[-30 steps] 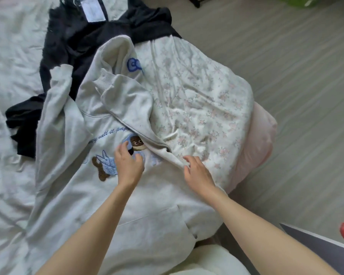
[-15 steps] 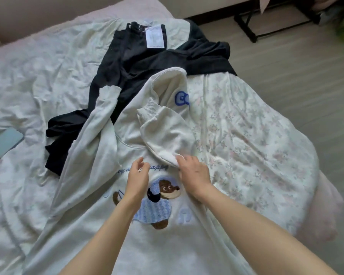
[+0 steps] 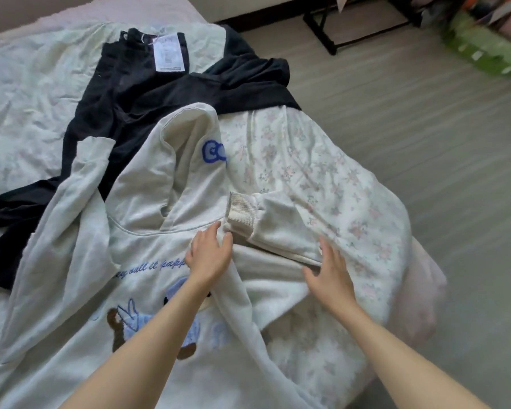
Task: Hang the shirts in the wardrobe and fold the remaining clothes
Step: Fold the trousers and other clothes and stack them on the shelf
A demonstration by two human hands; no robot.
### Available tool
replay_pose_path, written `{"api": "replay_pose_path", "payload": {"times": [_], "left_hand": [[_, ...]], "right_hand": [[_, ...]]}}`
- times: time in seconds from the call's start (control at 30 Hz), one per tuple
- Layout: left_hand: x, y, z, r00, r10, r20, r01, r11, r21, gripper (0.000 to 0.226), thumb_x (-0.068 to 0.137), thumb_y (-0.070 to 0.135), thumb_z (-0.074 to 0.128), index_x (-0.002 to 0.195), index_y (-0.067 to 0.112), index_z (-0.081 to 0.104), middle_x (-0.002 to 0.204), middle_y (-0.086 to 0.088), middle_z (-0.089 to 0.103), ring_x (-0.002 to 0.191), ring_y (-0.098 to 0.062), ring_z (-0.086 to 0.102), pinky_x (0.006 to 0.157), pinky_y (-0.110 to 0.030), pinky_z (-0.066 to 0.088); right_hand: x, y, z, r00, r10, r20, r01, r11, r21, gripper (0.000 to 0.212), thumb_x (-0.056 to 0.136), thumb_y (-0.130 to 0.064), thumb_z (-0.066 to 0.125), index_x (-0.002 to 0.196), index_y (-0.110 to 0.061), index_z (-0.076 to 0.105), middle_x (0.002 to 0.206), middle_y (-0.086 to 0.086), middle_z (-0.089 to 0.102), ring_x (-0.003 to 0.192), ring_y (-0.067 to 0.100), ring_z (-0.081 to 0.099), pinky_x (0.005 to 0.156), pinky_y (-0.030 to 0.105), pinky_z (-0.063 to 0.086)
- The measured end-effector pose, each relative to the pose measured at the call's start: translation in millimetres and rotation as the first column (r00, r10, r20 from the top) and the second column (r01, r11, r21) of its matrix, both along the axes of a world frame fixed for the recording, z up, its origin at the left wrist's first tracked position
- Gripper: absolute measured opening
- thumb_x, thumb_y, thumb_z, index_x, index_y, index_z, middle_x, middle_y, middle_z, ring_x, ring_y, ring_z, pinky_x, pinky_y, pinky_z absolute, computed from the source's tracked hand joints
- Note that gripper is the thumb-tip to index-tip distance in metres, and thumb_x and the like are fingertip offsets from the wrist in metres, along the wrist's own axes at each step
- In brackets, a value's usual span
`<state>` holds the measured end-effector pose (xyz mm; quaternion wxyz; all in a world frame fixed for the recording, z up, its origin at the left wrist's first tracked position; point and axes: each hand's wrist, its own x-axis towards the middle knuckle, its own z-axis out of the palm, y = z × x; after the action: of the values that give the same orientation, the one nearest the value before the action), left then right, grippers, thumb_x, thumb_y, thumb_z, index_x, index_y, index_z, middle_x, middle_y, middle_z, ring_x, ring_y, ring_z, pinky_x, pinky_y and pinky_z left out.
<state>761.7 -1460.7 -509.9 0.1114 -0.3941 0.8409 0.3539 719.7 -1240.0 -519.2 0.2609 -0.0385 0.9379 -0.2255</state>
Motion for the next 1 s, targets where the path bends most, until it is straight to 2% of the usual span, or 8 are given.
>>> {"api": "replay_pose_path", "payload": {"times": [0.13,0.23,0.3,0.37,0.57,0.63,0.87,1.0], "left_hand": [[3.3,8.6,-7.8,0.942,-0.262,0.208,0.309,0.921,-0.237,0.041,0.091,0.041,0.044,0.129,0.027,0.047,0.143,0.005,0.038,0.138,-0.017,0.021,0.110,-0.054,0.005],[2.2,5.1,-11.5,0.900,-0.357,0.251,0.424,0.853,-0.305,0.043,0.086,0.031,0.050,0.128,0.028,0.045,0.140,0.004,0.039,0.134,-0.021,0.024,0.111,-0.046,0.015],[-1.9,6.5,-11.4,0.884,-0.383,0.267,0.455,0.833,-0.315,0.048,0.086,0.022,0.047,0.133,0.026,0.041,0.142,0.001,0.036,0.135,-0.023,0.023,0.111,-0.044,0.019],[-10.3,16.1,-8.6,0.871,-0.405,0.277,0.481,0.817,-0.317,0.050,0.090,0.025,0.045,0.138,0.025,0.035,0.146,0.000,0.030,0.138,-0.023,0.019,0.113,-0.047,0.015],[-58.6,76.7,15.7,0.862,-0.492,0.123,0.506,0.821,-0.265,0.055,0.095,0.037,0.039,0.146,0.026,0.020,0.154,-0.002,0.018,0.142,-0.021,0.013,0.114,-0.050,0.008],[-80.9,99.2,26.0,0.853,-0.519,0.060,0.514,0.813,-0.274,0.058,0.096,0.036,0.039,0.148,0.027,0.014,0.156,-0.001,0.014,0.143,-0.022,0.011,0.114,-0.050,0.006],[-113.2,164.0,11.9,0.707,-0.699,0.107,0.690,0.647,-0.324,0.064,0.096,0.047,0.029,0.147,0.036,-0.008,0.158,-0.001,-0.004,0.145,-0.025,-0.001,0.113,-0.051,0.007],[-114.3,187.8,-23.1,0.550,-0.786,0.281,0.834,0.536,-0.131,0.066,0.095,0.052,0.027,0.145,0.040,-0.014,0.155,-0.002,-0.023,0.142,-0.029,-0.020,0.112,-0.057,-0.001]], "right_hand": [[-26.5,-44.1,-7.9,0.970,0.241,0.035,-0.243,0.965,0.102,0.083,0.089,-0.040,0.052,0.149,-0.028,-0.004,0.156,-0.003,0.001,0.140,0.027,0.011,0.111,0.048,0.022],[-41.3,-54.5,-12.9,0.964,0.262,-0.054,-0.242,0.941,0.238,0.050,0.095,-0.015,0.042,0.142,-0.011,0.026,0.147,0.009,0.029,0.125,0.029,0.035,0.092,0.039,0.040],[-54.3,-45.4,-10.8,0.976,0.130,-0.173,-0.099,0.979,0.179,0.032,0.092,-0.002,0.034,0.121,-0.007,0.044,0.115,0.012,0.056,0.094,0.027,0.052,0.068,0.033,0.041],[-73.9,-25.3,-4.6,0.969,-0.182,-0.165,0.181,0.983,-0.027,0.027,0.088,0.001,0.032,0.108,-0.008,0.047,0.091,0.013,0.059,0.077,0.027,0.049,0.064,0.033,0.037],[-140.4,43.1,24.5,0.613,-0.788,0.047,0.692,0.507,-0.514,0.029,0.087,0.005,0.031,0.097,-0.008,0.055,0.077,0.001,0.053,0.073,0.019,0.047,0.056,0.013,0.035],[-169.8,75.2,38.5,0.447,-0.890,0.096,0.741,0.307,-0.598,0.029,0.091,0.005,0.031,0.104,-0.001,0.056,0.090,0.002,0.055,0.085,0.017,0.048,0.072,0.013,0.037],[-206.5,180.6,31.4,0.168,-0.842,0.513,0.800,-0.188,-0.570,0.032,0.099,-0.016,0.035,0.126,-0.004,0.049,0.131,0.013,0.053,0.106,0.026,0.057,0.086,0.033,0.047],[-174.2,203.7,-10.9,0.172,-0.730,0.662,0.885,-0.181,-0.430,0.043,0.102,-0.016,0.019,0.139,0.000,0.035,0.143,0.019,0.039,0.128,0.034,0.042,0.091,0.037,0.041]]}}
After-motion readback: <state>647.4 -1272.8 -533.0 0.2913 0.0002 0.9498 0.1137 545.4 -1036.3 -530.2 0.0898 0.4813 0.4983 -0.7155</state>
